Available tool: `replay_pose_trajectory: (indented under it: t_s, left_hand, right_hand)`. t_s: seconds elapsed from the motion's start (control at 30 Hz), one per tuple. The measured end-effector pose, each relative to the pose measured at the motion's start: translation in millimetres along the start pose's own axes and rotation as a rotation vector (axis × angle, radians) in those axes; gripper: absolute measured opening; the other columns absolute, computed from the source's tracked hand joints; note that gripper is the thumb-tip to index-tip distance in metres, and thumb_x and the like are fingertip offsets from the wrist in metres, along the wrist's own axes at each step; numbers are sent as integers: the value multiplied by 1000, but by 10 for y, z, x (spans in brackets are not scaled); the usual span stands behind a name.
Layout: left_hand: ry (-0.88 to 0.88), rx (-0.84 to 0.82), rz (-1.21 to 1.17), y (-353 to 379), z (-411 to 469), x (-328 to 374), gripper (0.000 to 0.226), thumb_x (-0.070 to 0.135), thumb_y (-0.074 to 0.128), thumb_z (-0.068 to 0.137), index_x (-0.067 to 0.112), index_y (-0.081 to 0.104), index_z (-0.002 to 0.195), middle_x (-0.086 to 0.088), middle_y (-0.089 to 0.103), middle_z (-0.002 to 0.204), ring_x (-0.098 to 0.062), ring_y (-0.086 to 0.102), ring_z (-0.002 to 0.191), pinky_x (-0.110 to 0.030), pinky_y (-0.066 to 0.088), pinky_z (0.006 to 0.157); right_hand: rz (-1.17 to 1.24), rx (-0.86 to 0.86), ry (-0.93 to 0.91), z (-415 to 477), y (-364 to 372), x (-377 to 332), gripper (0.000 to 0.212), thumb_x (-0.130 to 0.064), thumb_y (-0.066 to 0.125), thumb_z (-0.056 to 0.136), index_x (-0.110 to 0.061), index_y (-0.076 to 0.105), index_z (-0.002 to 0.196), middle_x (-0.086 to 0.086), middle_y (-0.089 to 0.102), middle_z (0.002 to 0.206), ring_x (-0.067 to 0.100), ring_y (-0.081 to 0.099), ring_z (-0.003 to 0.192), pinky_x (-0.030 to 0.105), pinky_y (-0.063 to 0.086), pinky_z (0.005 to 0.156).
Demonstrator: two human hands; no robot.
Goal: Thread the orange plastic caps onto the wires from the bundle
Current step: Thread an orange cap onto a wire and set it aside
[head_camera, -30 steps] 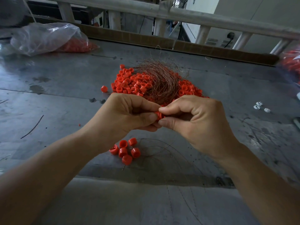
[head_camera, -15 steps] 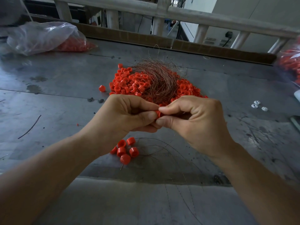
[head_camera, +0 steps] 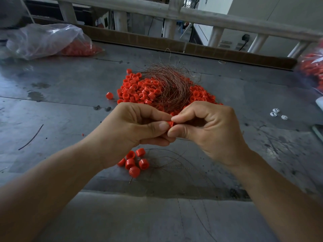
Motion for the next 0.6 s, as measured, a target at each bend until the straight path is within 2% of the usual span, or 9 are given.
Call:
replay_pose_trajectory:
  t_s: [0.07, 0.17, 0.27, 0.33, 0.43, 0.53, 0.6]
  left_hand:
    - [-1, -17, 7, 6, -6, 8, 25, 17, 64, 55, 9, 74, 77, -10, 71, 69, -16, 70, 65, -18, 54, 57]
    - [-2, -47, 6, 28, -18, 19, 22, 16, 64, 57, 11, 74, 76, -10, 71, 69, -16, 70, 65, -18, 54, 56]
    - [11, -63, -24, 37, -26, 41, 24, 15, 65, 59, 13, 72, 82, -10, 71, 69, -18, 70, 64, -20, 54, 55]
    - [15, -78, -12, 43, -27, 40, 37, 16, 66, 59, 13, 65, 97, -11, 71, 71, -19, 70, 65, -21, 54, 56]
    - [2, -90, -23, 40, -27, 26, 51, 17, 66, 62, 13, 54, 112, -10, 71, 72, -21, 70, 66, -21, 54, 57]
    - [50, -100, -33, 70, -43, 90, 50, 24, 69, 71, 19, 50, 118, -11, 72, 76, -23, 71, 71, -23, 55, 59]
    - [118, -91, 80, 96, -64, 148, 56, 30, 75, 68, 26, 48, 117, -8, 72, 75, -21, 71, 70, -23, 55, 60]
  right_hand:
    - [62, -21, 39, -3, 14, 21, 18, -27, 73, 62, -22, 64, 76, -10, 64, 74, 9, 64, 66, 22, 55, 61]
    - [113, -63, 73, -7, 43, 40, 21, -27, 73, 61, -23, 62, 78, -11, 63, 71, 4, 63, 66, 15, 51, 61]
    - [26, -131, 52, 15, 80, 19, 35, -30, 71, 64, -26, 62, 98, -13, 60, 79, 0, 60, 75, 11, 46, 67]
    - [-29, -209, 45, 18, 137, 18, 38, -29, 68, 68, -28, 58, 105, -10, 58, 84, 5, 58, 78, 14, 46, 69]
    - [-44, -269, 6, 8, 185, -23, 22, -34, 65, 76, -27, 61, 97, -6, 56, 82, 4, 55, 78, 12, 43, 69]
    - [-70, -230, 12, 21, 167, -38, 24, -45, 50, 77, -26, 59, 88, -12, 51, 80, -1, 51, 76, 10, 40, 66]
    - [-91, -224, 14, 9, 181, -42, 27, -45, 48, 78, -22, 60, 84, -11, 51, 79, 0, 52, 73, 9, 39, 63]
Point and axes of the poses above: each hand's wrist, its own z-axis towards the middle knuckle, its own y-axis out of the palm, x = y × z, the point moved 9 cm from there along z, towards the middle knuckle
